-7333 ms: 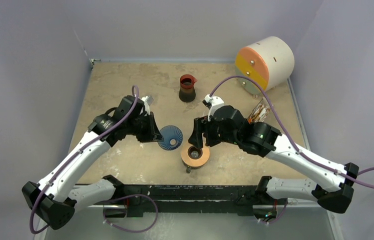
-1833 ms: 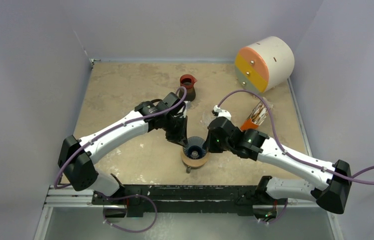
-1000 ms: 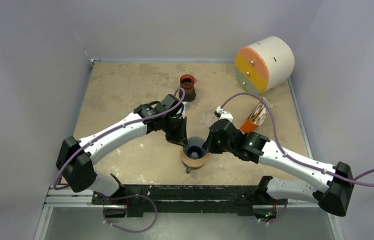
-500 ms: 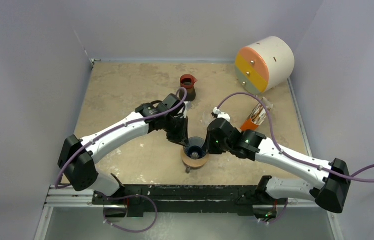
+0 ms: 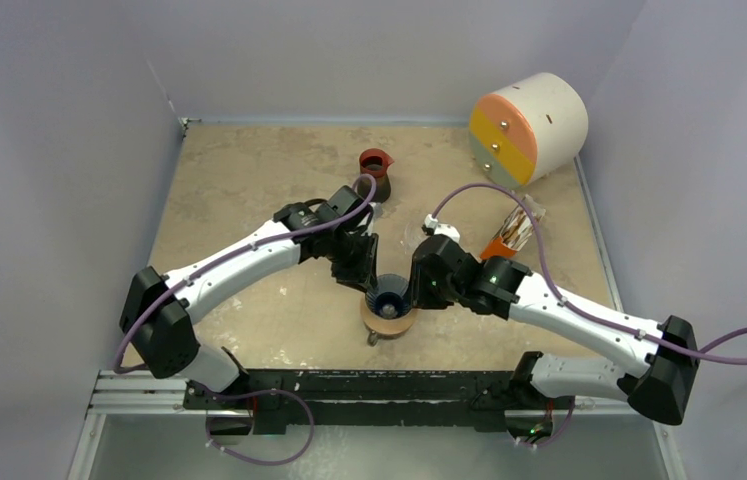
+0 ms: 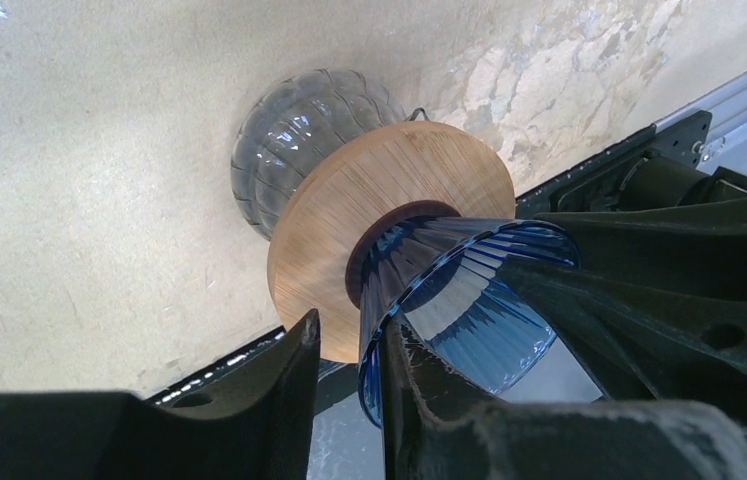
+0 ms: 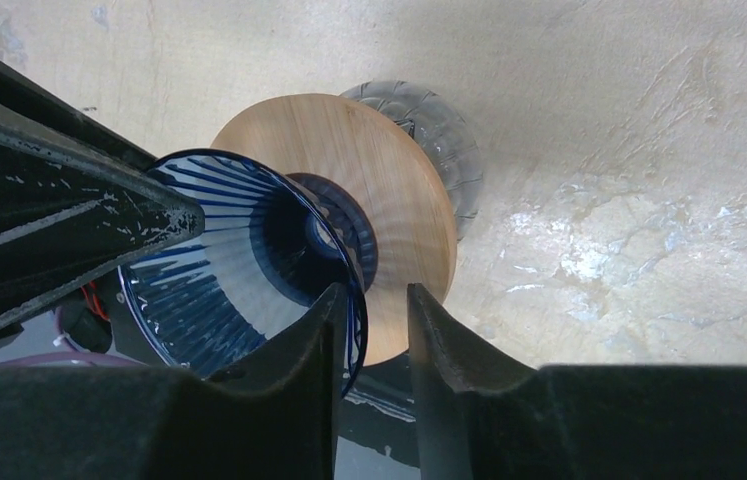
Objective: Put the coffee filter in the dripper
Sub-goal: Place the coffee dripper in the dripper holder.
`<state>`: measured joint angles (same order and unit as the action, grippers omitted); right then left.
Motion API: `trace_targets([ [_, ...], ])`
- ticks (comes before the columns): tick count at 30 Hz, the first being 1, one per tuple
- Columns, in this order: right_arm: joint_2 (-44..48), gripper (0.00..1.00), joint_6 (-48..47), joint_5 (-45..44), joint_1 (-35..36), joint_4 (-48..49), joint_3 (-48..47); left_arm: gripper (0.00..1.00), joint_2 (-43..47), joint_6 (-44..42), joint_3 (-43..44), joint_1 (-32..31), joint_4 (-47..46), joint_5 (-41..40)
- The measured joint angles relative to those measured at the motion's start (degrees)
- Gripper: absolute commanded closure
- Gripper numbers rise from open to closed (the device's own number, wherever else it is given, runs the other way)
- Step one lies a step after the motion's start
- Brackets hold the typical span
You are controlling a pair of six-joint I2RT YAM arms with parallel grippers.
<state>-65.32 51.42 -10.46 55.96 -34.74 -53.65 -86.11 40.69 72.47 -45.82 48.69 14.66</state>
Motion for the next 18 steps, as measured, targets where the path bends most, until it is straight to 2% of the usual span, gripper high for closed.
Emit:
trace_targets([
  [6,0.0,0.59,-0.3,0.0,0.0,-2.0,-1.7,0.66,-0.4,-1.1,1.6,0.0,2.0,-1.5],
  [13,-0.3,0.52,-1.1,-0.1,0.0,-3.2,-4.6,0.64,-0.8,-1.6,4.3,0.0,3.4,-2.0],
  [18,-0.3,0.48,-2.0,-1.2,0.0,-4.8,-7.5,0.59,-0.9,-2.7,6.7,0.0,4.3,-2.1],
])
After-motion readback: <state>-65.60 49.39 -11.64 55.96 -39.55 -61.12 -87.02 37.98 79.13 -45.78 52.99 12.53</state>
